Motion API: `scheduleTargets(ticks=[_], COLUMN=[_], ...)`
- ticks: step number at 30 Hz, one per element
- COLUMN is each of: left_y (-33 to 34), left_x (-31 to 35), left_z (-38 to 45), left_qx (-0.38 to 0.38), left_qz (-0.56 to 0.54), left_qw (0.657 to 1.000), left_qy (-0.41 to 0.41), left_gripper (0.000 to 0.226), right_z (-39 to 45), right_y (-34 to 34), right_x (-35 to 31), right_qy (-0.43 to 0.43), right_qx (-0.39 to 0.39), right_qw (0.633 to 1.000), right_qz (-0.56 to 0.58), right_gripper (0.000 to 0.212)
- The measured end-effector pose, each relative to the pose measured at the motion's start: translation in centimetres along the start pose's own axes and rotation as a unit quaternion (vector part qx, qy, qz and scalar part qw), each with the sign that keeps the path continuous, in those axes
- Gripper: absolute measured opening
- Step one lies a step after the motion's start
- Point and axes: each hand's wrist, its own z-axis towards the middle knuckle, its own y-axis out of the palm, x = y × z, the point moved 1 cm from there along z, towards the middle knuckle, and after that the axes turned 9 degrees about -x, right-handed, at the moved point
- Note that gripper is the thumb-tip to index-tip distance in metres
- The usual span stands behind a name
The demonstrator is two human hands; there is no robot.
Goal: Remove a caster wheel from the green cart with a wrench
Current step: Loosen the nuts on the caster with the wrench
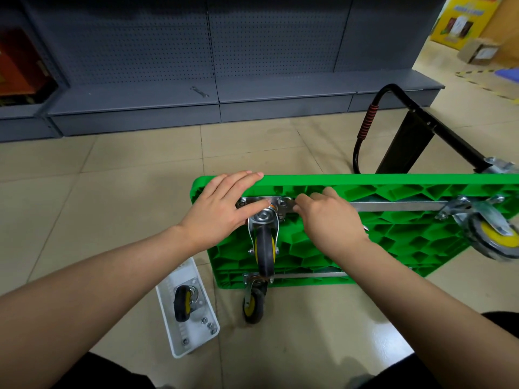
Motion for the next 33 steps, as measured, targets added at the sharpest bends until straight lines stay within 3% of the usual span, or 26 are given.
scheduleTargets(ticks=[3,5,9,15,26,33], left_y=[0.0,0.1,0.1,0.0,0.2,0.1], left_x=[0.1,0.0,0.0,0.1,0.1,0.0], left_z=[0.0,0.0,0.0,-0.1,-0.1,0.0], left_qx=[0.002,0.002,-0.002,-0.005,-0.007,0.001], left_qz=[-0.004,-0.001,-0.001,0.005,0.002,0.002], left_qw=[1.0,1.0,1.0,1.0,1.0,1.0], left_qy=[0.001,-0.001,-0.001,-0.004,-0.004,-0.003], left_gripper=[0.044,0.047,0.047,0.052,0.05,0.045], right_z=[-0.8,-1.2,-1.3,-1.0,-0.1,0.2], right_y=[0.1,0.2,0.3,1.1,2.9,2.0], right_x=[0.7,1.1,0.7,-1.1,-1.6,-1.2], right_qy=[0.002,0.022,0.079,0.166,0.188,0.144], right_qx=[-0.006,-0.055,-0.121,-0.154,-0.135,-0.149], right_qw=[1.0,0.994,0.951,0.896,0.875,0.916], right_qz=[0.022,0.091,0.272,0.382,0.426,0.342], right_gripper=[0.022,0.023,0.028,0.028,0.029,0.029])
